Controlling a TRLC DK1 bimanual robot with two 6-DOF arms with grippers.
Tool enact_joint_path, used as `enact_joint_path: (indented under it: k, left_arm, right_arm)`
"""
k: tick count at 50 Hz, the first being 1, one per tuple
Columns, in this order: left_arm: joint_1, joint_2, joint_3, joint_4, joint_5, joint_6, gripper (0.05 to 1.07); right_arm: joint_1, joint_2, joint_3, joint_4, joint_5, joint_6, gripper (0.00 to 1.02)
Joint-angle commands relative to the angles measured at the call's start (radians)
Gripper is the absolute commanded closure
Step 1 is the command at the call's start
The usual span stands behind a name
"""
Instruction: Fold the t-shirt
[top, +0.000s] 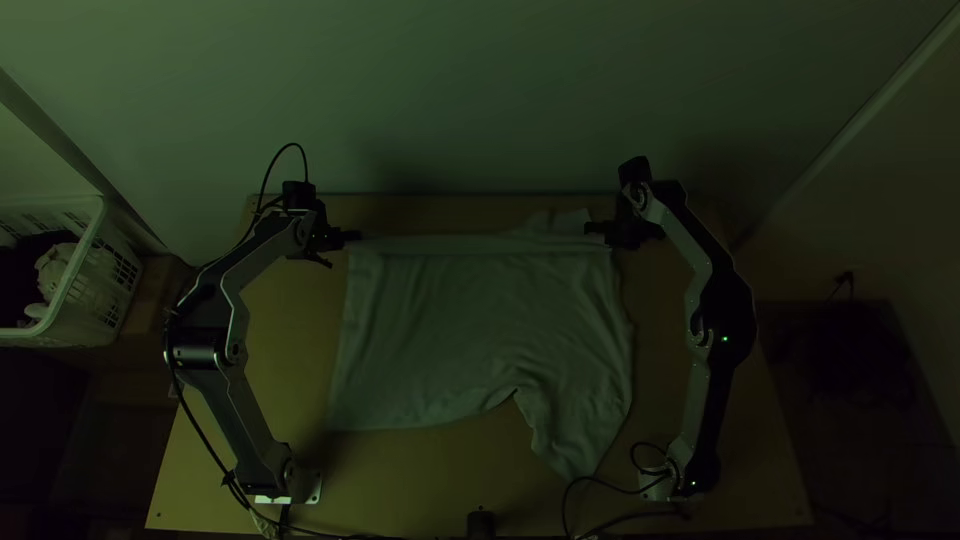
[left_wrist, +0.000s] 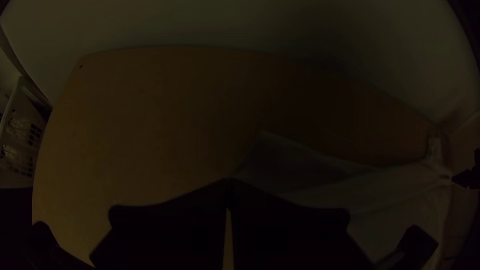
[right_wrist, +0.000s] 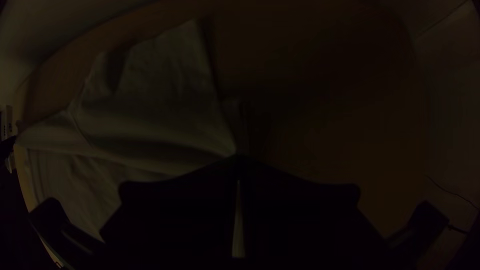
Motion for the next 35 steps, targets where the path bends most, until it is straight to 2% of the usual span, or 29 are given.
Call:
enact_joint_path:
  k: [1, 20, 35]
  left_arm:
    - [0.006, -0.065, -0.058, 0.012, 0.000, -0.008, 1.05]
    - [-0.005, -0.183, -0.201, 0.037, 0.005, -0.003, 1.05]
    - [-0.008, -0.256, -0.314, 0.070, 0.005, -0.007, 1.05]
  right_arm:
    - [-0.002, -0.077, -0.083, 0.007, 0.014, -0.005, 1.00]
    - [0.011, -0.246, -0.357, 0.110, 0.014, 0.001, 1.00]
    - [0.018, -0.339, -0.446, 0.147, 0.014, 0.016, 1.00]
